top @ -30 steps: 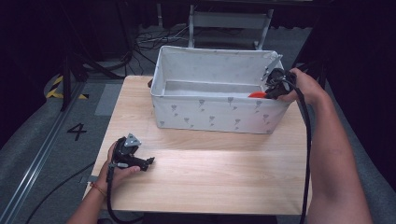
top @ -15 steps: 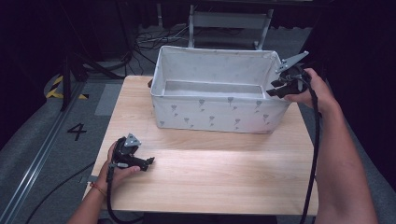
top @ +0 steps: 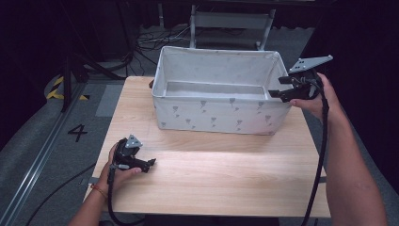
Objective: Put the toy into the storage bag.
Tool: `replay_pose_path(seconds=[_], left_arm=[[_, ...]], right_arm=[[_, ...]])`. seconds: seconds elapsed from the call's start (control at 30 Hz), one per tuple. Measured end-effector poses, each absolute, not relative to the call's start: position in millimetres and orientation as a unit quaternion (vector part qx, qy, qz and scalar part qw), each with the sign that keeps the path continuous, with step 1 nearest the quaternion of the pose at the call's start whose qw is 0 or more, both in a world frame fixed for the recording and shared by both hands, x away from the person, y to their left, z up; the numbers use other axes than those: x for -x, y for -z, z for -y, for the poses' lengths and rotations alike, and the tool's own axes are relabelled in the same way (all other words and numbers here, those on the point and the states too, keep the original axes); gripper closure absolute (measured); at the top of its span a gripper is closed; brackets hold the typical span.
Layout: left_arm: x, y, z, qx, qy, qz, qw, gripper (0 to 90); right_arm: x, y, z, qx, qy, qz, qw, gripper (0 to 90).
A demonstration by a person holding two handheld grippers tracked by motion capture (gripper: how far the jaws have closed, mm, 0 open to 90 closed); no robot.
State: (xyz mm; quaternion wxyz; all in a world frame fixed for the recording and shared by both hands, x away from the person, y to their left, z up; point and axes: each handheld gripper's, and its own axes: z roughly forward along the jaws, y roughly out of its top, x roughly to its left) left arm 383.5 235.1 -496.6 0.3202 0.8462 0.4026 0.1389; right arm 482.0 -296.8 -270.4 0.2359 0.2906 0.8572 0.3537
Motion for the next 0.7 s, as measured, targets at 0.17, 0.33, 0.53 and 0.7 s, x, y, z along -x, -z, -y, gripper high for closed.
replay_pose_path(seconds=[0.17, 0.33, 0.53, 0.7], left_arm=[[-383, 497, -235, -0.846, -0.138, -0.403, 0.321, 0.7], [-383, 497, -235, -0.846, -0.138, -0.403, 0.321, 0.7], [-384, 497, -235, -0.847, -0.14, -0.402, 0.32, 0.7], [-383, 497, -235, -0.846, -0.138, -0.403, 0.321, 0.7]], right_arm=[[-471, 270, 295, -0.286, -0.359, -0.854, 0.245, 31.3], [-459, 270, 293, -0.29, -0.365, -0.848, 0.252, 28.4], [-444, 273, 290, -0.284, -0.355, -0.852, 0.257, 27.6], [-430, 281, 288, -0.277, -0.352, -0.856, 0.259, 27.4]])
